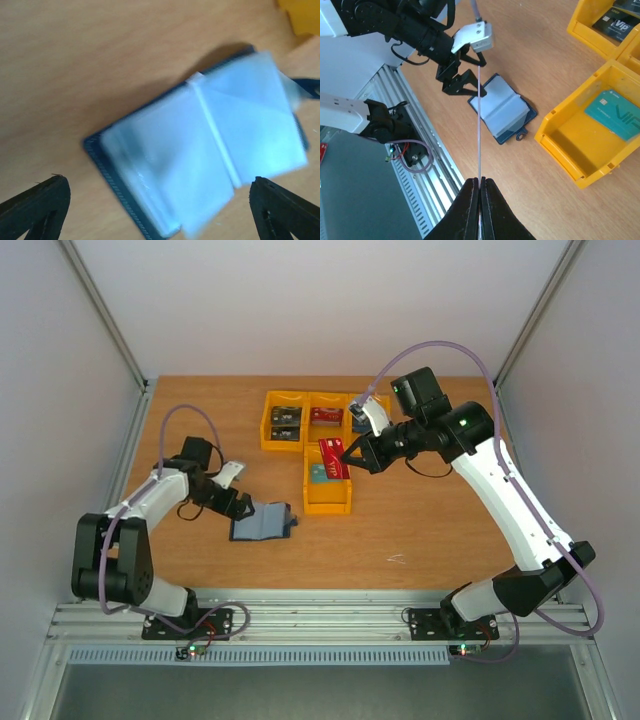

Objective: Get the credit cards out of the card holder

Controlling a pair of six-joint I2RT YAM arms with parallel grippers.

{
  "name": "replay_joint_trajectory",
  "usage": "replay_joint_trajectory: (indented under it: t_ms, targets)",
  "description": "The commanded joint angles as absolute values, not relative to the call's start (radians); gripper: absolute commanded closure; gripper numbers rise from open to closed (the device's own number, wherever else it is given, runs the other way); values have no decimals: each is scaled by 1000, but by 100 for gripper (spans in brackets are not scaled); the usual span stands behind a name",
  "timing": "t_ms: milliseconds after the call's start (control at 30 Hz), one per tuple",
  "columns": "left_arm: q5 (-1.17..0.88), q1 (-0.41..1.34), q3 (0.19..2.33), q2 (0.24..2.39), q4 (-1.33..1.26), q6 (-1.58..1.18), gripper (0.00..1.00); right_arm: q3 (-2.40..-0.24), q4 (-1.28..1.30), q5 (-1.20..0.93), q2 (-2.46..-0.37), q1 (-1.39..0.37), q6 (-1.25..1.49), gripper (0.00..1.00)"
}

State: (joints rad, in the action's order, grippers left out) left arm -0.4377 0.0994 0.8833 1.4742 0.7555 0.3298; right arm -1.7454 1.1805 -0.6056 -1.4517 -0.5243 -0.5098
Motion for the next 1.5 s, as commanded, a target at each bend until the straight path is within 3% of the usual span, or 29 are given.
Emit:
replay_joint_trajectory:
  t_ms: [0,133,267,333,467,633,733,867,1033,1133,1267,1467]
  targets:
    - [-264,68,928,1420,654,351,1,-1776,1194,-650,-1455,-522,-501,99]
    - [-228,57,994,1316,652,406,1,-1800,1213,-665,-1468,-522,-460,99]
    - [-463,65,1045,1103,605,568,1,-1837,1247,-688,-1480,-521,-414,99]
    - [-600,92,1027,968,478,691,3,-1846,1249,-730,-1483,-522,-393,99]
    - [-553,239,817,766,-97,863,7,-1803,1140,-870,-1453,-523,-324,99]
    - [-742,353,671,729,-425,1556,6,-1828,1126,-924,-1455,-530,-284,99]
    - [-858,382,654,762,-507,1782,5,-1827,1118,-918,-1454,-557,-268,99]
    - [-866,440,661,811,-546,1938,25,-1826,1108,-897,-1455,-603,-262,99]
    - [-869,463,675,826,-465,2007,34,-1830,1085,-895,-1470,-643,-241,99]
    - [-874,469,672,829,-473,2010,56,-1836,1087,-878,-1479,-661,-240,99]
    - [-890,472,656,806,-472,1991,76,-1830,1065,-860,-1476,-670,-223,99]
    - [-904,481,652,791,-433,2010,82,-1840,1069,-850,-1488,-694,-229,99]
